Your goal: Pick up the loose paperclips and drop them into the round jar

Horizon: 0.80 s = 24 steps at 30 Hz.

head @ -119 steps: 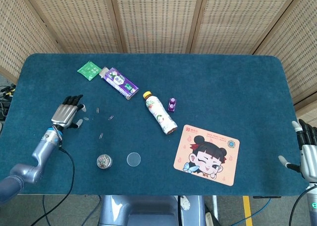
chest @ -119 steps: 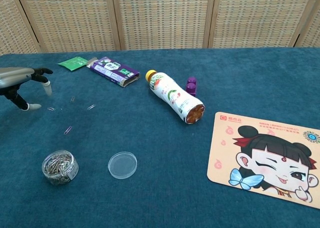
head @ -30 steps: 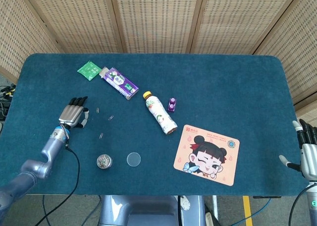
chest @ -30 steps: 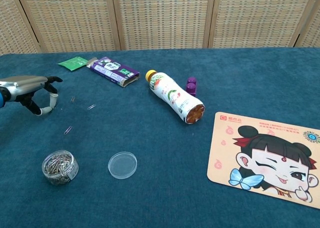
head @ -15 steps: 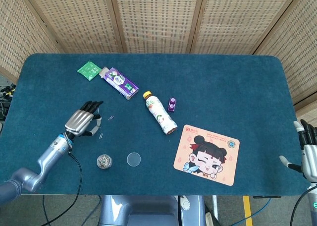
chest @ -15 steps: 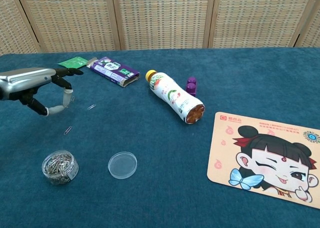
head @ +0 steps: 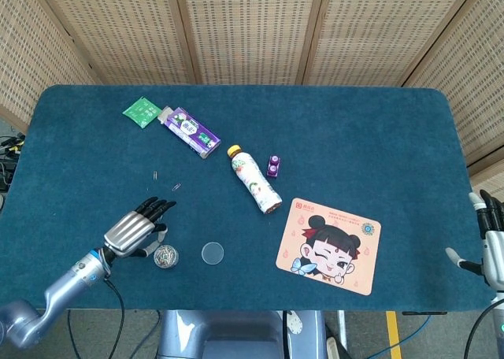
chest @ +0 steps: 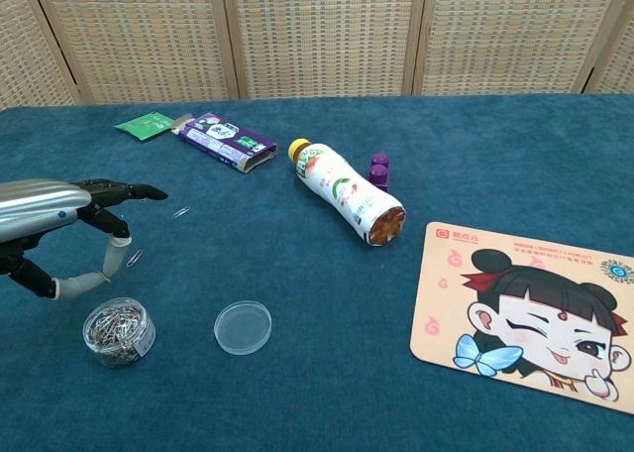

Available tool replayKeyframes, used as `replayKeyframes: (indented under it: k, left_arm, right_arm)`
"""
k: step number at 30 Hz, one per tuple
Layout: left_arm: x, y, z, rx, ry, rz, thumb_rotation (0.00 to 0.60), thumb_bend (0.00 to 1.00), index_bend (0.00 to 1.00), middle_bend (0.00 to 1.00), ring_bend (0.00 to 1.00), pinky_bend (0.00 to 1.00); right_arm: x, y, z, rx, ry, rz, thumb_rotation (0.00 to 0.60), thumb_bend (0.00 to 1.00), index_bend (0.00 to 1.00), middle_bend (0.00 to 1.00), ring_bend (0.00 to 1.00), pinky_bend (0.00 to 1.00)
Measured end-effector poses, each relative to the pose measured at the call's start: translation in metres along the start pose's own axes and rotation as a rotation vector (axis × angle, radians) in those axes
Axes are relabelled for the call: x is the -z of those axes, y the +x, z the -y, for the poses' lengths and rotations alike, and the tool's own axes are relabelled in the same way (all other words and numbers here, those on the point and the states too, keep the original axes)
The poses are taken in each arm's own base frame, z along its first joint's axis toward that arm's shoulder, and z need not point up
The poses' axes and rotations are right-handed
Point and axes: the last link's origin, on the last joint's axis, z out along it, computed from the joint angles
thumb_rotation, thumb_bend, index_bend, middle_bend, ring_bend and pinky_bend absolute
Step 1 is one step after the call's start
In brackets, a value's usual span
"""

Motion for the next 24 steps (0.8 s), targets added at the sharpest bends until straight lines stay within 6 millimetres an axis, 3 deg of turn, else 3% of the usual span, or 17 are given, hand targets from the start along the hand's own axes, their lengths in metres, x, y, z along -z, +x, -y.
replayKeyframes:
  k: [15, 19, 21, 24]
  left_arm:
    - [0.002, -0.019, -0.011, -0.010, -0.042, 0.047, 0.600, 0.50, 0.76, 0.00, 0.00, 0.00]
    - [0.004, -0.019, -0.012, -0.007, -0.043, 0.043, 0.600, 0.48, 0.58, 0.00, 0.00, 0.00]
    - [0.004, -0.018, -0.012, -0.001, -0.043, 0.046, 0.600, 0.41, 0.47, 0.00, 0.00, 0.00]
    - [0.005, -0.018, -0.012, 0.011, -0.046, 0.051, 0.600, 0.32, 0.41, 0.00, 0.00, 0.00]
  right_arm:
    - [0.001, 0.001, 0.000, -0.001, 0.000, -0.002, 0.600, 0.00, 0.00, 0.00, 0.00, 0.00]
    - [0.001, 0.001, -0.001, -0.003, -0.002, -0.003, 0.600, 0.00, 0.00, 0.00, 0.00, 0.00]
    - [0.000, 0.001, -0.001, -0.003, -0.001, -0.003, 0.600, 0.00, 0.00, 0.00, 0.00, 0.00]
    - [0.001, 0.001, 0.000, -0.002, 0.000, -0.003, 0.600, 0.00, 0.00, 0.00, 0.00, 0.00]
